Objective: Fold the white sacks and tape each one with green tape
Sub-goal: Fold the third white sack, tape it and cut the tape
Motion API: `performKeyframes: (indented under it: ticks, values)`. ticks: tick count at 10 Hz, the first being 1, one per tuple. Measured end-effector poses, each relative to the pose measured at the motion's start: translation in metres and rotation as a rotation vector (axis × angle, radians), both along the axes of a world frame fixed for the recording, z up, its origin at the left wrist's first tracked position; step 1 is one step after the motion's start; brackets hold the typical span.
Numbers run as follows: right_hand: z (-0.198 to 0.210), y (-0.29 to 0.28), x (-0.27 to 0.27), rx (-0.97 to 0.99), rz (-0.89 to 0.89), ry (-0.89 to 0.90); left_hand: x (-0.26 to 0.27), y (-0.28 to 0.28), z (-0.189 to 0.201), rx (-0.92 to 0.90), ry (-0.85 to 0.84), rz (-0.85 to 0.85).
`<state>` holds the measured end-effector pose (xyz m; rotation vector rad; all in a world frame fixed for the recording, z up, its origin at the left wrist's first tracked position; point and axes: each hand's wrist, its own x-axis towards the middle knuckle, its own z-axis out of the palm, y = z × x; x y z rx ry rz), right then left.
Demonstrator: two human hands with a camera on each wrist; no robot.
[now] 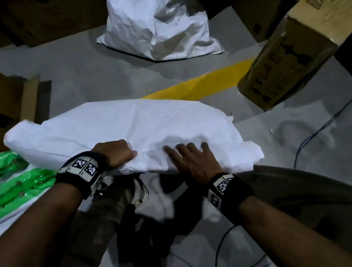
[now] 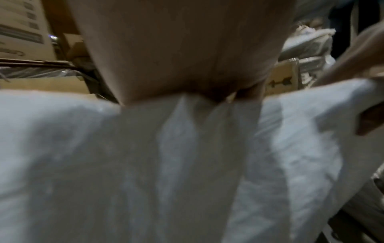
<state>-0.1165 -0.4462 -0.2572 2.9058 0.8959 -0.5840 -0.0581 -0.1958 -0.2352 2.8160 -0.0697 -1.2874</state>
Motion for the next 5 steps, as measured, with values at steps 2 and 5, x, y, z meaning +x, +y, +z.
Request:
performKeyframes:
  ticks: [2,5]
  values:
    - [0.006,0.017,0.016,0.042,-0.013,0.053,-0.033,-0.016,0.025,0.203,-0.75,0.107]
    - [0.035,0.062,0.007,0.075,-0.007,-0.029,-0.067,-0.045,0.015,-1.101,0.028,1.818]
